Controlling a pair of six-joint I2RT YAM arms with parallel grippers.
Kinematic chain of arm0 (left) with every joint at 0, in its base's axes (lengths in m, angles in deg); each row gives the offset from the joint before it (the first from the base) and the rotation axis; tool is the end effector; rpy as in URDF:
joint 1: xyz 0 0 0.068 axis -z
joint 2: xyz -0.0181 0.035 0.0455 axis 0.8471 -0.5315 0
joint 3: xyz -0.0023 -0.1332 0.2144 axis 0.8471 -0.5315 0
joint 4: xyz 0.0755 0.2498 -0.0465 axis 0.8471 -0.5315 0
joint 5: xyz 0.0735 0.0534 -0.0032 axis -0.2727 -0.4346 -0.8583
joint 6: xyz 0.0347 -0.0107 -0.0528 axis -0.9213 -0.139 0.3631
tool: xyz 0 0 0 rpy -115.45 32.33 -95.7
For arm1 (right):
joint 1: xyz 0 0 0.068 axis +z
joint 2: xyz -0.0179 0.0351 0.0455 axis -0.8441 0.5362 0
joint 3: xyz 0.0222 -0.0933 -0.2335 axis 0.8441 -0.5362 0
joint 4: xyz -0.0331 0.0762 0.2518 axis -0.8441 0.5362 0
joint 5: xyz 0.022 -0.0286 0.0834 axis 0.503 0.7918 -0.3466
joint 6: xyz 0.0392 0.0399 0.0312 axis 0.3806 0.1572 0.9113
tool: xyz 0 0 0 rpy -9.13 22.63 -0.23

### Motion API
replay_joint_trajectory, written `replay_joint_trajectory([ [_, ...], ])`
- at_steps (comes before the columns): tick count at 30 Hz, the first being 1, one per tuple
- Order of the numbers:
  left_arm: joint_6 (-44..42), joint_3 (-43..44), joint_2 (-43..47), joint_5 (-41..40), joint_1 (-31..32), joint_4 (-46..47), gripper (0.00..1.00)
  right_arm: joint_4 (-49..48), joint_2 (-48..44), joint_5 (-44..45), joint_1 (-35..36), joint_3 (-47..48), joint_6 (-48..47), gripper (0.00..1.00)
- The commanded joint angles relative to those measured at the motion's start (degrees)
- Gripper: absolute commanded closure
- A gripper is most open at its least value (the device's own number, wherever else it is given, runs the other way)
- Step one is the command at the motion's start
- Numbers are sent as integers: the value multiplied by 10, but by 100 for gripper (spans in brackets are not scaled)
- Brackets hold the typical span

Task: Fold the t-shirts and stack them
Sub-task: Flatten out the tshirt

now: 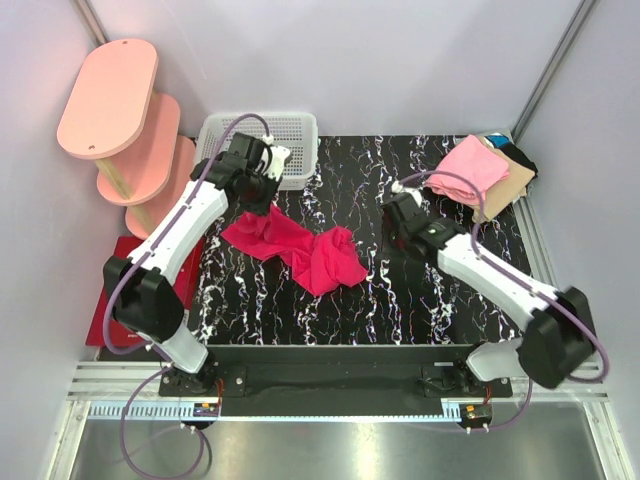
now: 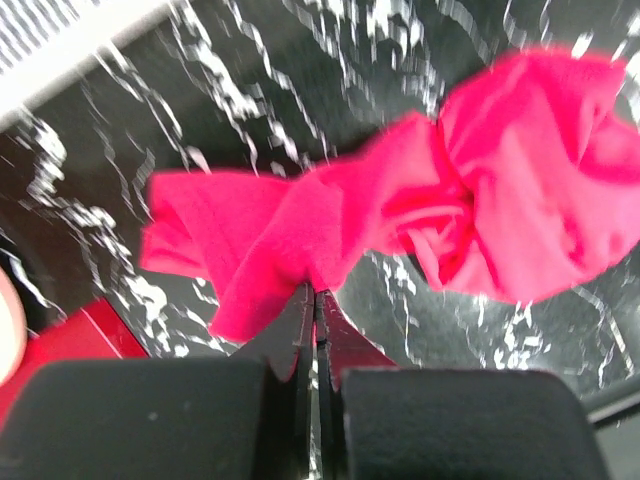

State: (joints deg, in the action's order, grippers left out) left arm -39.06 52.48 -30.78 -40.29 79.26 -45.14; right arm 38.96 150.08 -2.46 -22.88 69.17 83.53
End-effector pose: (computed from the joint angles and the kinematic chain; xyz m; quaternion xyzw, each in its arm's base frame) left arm 0.3290 -0.1330 0.3056 0.2450 0.9191 -0.0768 0.2989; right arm 0.2489 0.1607 0.2489 -0.0048 0.9362 0.1037 0.3358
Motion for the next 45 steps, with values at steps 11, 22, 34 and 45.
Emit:
replay_joint_trajectory([
  [11, 3, -58, 45, -11, 1, -18, 100, -133, 203, -93, -3, 82, -6, 40],
  [22, -3, -77, 44, -9, 1, -19, 100, -175, 270, -153, -9, 145, 7, 41],
  [34, -6, -80, 44, -6, 1, -18, 100, -175, 284, -146, -17, 138, 2, 41],
  [45, -7, -84, 44, -4, 1, -19, 100, -174, 281, -134, -27, 111, -5, 42],
])
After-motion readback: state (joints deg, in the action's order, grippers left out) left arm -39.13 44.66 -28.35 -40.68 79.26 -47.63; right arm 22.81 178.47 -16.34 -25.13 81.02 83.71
